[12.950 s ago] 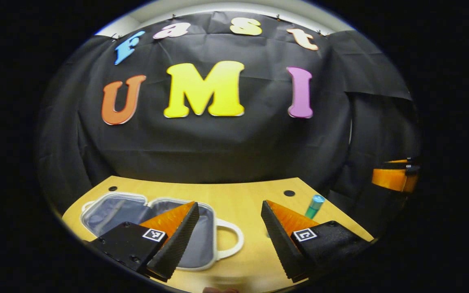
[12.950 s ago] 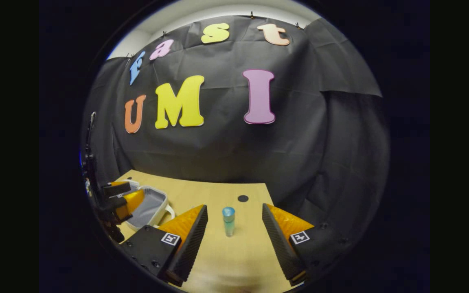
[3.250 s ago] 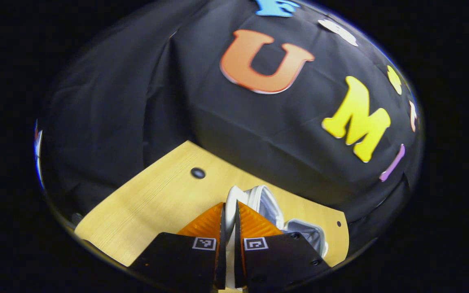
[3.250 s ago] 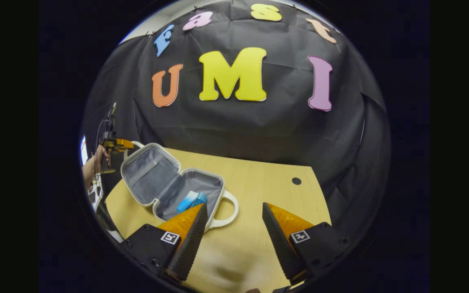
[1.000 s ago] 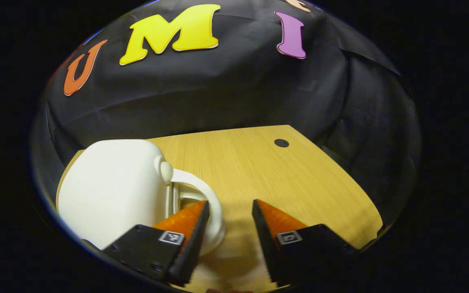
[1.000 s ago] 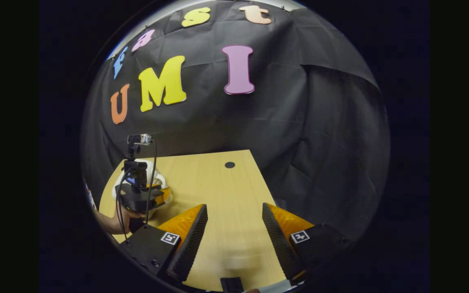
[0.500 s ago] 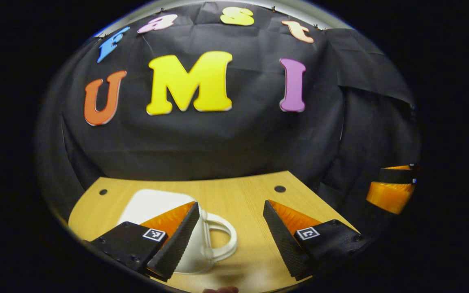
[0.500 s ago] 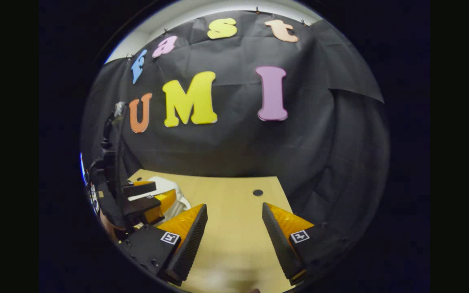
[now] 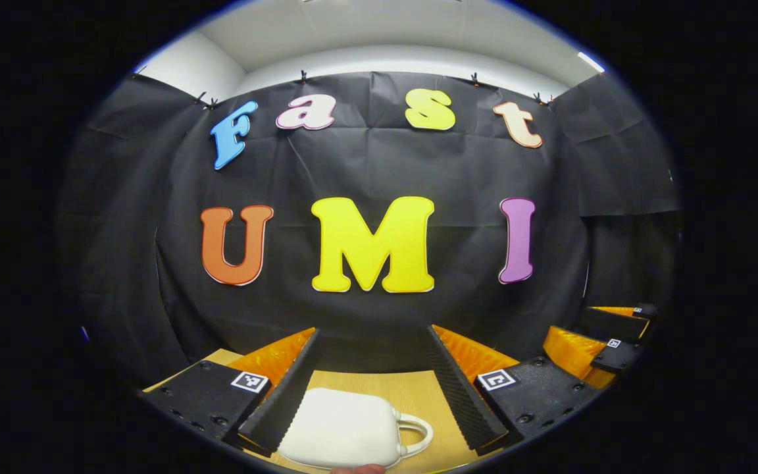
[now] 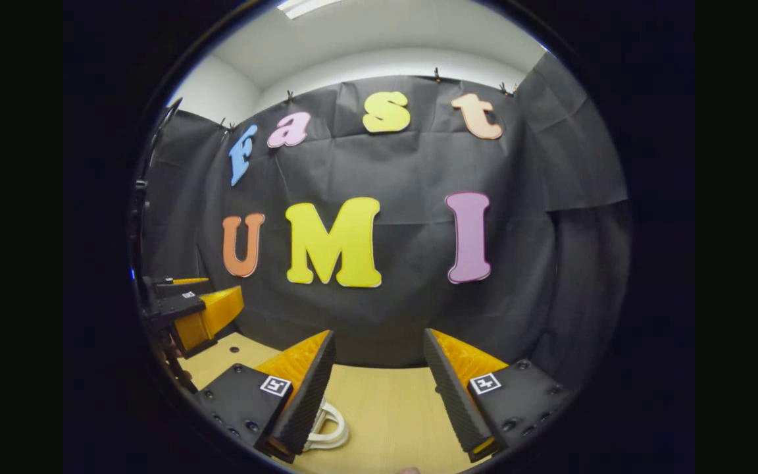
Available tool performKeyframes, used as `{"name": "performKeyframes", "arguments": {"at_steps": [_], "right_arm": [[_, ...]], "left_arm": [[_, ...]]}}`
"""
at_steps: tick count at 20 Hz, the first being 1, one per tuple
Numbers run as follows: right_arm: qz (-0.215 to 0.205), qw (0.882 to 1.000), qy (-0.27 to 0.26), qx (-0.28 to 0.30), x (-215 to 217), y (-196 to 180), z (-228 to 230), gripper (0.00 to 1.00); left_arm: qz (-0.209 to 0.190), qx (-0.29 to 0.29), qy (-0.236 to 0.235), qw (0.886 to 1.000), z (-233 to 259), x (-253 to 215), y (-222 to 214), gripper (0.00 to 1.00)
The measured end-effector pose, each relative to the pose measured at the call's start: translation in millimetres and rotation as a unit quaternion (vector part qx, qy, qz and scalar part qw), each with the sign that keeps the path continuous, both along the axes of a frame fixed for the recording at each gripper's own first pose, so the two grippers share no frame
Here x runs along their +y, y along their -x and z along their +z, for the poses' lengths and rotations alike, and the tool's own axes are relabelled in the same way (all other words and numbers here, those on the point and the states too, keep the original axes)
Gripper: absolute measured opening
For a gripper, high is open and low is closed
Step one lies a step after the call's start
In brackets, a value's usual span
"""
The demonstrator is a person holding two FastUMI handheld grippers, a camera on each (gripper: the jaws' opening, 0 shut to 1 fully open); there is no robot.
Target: First open the suitcase, pack the skin care products into it, and then close the suitcase.
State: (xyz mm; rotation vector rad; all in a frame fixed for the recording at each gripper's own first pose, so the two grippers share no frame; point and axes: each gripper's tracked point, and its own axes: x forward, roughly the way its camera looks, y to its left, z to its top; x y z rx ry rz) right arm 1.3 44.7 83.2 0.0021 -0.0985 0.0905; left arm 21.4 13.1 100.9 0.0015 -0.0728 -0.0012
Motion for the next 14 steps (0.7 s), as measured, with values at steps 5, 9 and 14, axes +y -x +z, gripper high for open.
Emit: {"name": "performKeyframes", "arguments": {"at_steps": [5, 9, 14], "right_arm": [[-0.027, 0.999, -0.012, -0.017, -4.2, 3.1, 7.8, 0.80], [-0.036, 0.999, -0.017, -0.006, -6.5, 4.5, 4.7, 0.80], [-0.033, 0.999, -0.016, -0.008, -3.5, 5.0, 5.7, 0.80]], "left_arm": [[0.013, 0.002, 0.003, 1.000, 2.1, 8.7, 5.9, 0.99], [0.010, 0.002, 0.005, 1.000, 0.4, 6.7, 6.0, 0.99], [0.003, 0.011, 0.009, 1.000, -4.0, 3.5, 5.0, 0.99]]}}
